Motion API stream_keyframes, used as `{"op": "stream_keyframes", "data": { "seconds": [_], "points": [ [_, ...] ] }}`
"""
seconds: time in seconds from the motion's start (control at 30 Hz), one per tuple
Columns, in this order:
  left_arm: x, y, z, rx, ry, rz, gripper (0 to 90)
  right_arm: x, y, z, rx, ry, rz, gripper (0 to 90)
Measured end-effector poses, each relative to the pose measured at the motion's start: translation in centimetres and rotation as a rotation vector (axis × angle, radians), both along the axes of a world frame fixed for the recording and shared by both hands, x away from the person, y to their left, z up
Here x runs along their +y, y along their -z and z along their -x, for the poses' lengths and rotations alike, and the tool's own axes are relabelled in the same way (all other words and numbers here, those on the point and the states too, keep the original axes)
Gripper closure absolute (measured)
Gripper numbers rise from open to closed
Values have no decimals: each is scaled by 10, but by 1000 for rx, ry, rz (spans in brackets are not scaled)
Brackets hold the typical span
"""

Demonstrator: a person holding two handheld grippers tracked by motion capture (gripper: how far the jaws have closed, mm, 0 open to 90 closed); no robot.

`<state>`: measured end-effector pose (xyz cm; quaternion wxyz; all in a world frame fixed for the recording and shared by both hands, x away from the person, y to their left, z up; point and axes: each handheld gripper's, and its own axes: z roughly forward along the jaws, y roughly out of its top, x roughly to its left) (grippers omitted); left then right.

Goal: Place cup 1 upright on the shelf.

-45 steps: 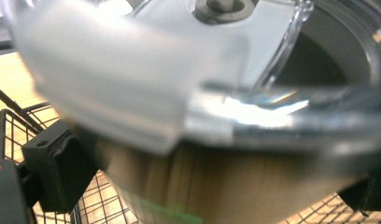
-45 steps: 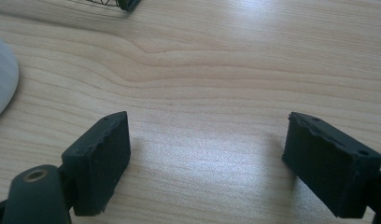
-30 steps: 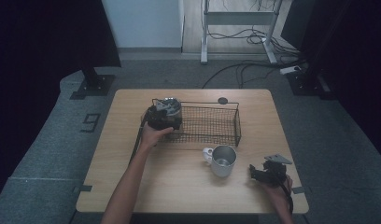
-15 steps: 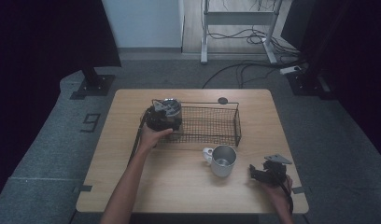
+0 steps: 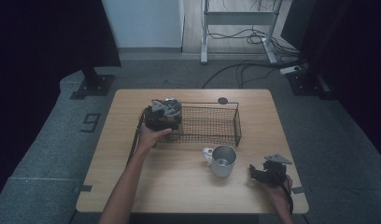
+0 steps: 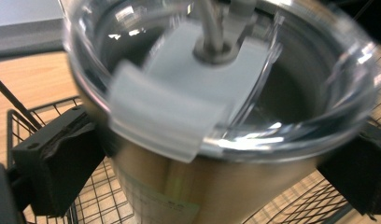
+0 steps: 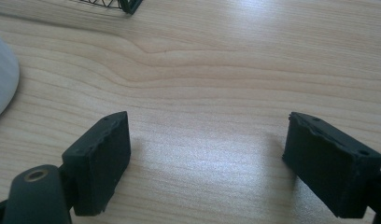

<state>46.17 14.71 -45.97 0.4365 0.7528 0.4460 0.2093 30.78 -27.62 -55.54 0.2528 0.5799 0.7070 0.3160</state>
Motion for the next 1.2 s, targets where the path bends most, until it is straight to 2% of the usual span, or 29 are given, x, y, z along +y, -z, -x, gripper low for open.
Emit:
{"op": "stream_keyframes", "data": {
  "seconds": [0.3,0.4,0.53,0.87,1.2],
  "points": [
    [2,-7,12,-15,-4,-11,7,0,0,0,0,0,0,142],
    [4,-8,16,-24,-4,-28,7,0,0,0,0,0,-1,142],
    [8,-9,21,-15,-14,-17,7,0,0,0,1,1,-1,142],
    [14,-11,43,-34,2,-23,5,0,0,0,1,1,-3,142],
    [20,-5,66,-45,27,-20,13,0,0,0,0,1,-2,142]
  ]
}}
